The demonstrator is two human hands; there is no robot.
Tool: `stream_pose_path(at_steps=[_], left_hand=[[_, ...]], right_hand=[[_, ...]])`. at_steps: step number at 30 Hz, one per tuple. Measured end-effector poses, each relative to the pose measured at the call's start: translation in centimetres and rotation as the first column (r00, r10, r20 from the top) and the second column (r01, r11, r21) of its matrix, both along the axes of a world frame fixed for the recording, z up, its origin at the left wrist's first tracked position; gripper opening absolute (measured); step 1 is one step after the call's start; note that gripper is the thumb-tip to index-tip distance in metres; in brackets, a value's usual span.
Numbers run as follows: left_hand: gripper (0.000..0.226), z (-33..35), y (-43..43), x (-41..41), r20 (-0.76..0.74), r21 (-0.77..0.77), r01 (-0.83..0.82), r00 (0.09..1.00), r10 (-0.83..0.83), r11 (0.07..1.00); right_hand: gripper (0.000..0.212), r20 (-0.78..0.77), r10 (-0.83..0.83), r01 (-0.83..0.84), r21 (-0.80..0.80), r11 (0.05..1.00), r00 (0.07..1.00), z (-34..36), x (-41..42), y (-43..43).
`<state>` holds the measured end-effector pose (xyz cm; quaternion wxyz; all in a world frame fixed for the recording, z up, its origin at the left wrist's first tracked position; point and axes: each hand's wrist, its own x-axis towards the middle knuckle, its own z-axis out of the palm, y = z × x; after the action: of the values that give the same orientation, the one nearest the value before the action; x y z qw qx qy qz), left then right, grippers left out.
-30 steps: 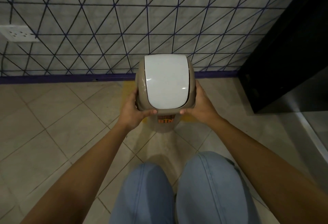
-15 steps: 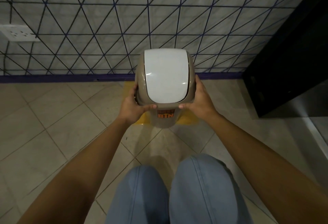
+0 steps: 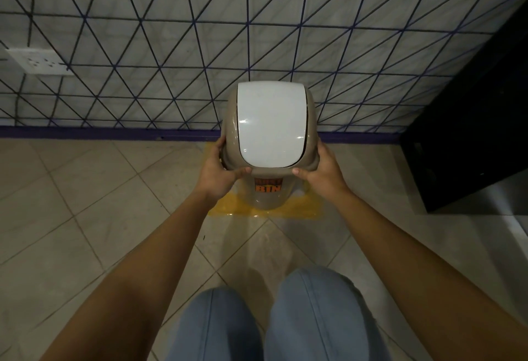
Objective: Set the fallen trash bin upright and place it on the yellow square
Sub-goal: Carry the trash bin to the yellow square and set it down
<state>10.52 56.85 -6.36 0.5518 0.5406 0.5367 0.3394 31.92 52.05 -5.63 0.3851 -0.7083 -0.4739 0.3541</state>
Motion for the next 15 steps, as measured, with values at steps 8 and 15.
stream_pose_path(at_steps=[8,15], left_hand=[[0.088,0.2,2.1,0.3,-0.05,-0.036,-0.053,0.997,0.051,0.998],[0.084,0.2,3.4,1.1,-0.069,-0.025,-0.083,0.994,0.081,0.996]], right_hand=[[0.09,0.03,-0.008,0.009,-0.058,0.998,1.0,-0.1,0.3,2.3],[0.091,0.052,-0.025,0.03,-0.105,0.994,0.998,0.0,0.7,4.3]])
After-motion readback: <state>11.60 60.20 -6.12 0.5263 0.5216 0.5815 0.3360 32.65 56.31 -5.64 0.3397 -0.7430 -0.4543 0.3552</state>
